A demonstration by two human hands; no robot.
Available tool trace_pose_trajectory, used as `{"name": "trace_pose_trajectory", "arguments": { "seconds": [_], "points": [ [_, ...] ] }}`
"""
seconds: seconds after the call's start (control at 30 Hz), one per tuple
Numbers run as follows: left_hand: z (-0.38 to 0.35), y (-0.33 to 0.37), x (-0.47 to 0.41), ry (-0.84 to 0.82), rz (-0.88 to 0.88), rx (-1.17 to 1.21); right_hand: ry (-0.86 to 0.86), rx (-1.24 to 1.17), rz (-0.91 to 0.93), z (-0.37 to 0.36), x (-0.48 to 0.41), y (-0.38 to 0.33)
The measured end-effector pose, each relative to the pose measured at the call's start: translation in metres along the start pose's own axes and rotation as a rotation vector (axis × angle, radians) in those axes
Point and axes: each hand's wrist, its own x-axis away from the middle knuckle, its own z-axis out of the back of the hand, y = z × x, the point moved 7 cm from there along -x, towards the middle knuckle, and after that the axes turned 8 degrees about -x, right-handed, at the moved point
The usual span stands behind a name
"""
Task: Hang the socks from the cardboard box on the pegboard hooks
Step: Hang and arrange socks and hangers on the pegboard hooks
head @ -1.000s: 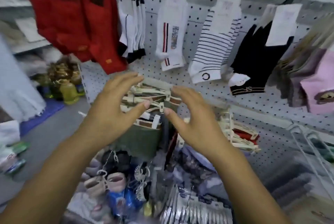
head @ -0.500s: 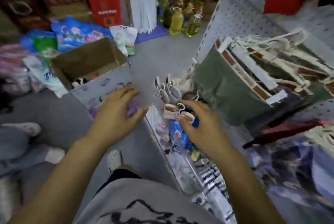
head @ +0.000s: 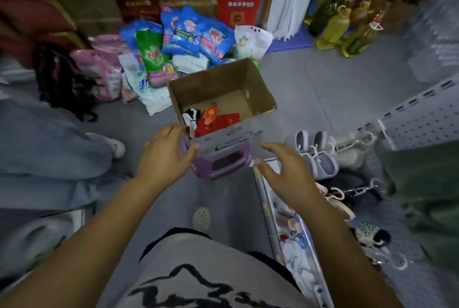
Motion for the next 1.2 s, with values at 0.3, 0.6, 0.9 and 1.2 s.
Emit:
{"name": "trace_pose_trajectory", "arguments": {
  "seconds": [0.3,0.6,0.9,1.2],
  "points": [
    [-0.042,-0.064,-0.085,-0.089,0.267,0.184,-0.099,0.001,-0.01,-0.041,-0.131,0.008],
    [-0.116,-0.085,-0.126,-0.167,0.581,0.332,-0.409,0.037,-0.163,-0.115,-0.294,0.072],
    [-0.19,-0.114,-0.156,-0.141,0.645,0.42,-0.847,0.116,-0.478,-0.231,-0.363,0.167],
    [-0.2,-0.117,-0.148,-0.072,0.625,0.445,-0.74,0.075,-0.779,-0.272,-0.346,0.228]
  ]
}}
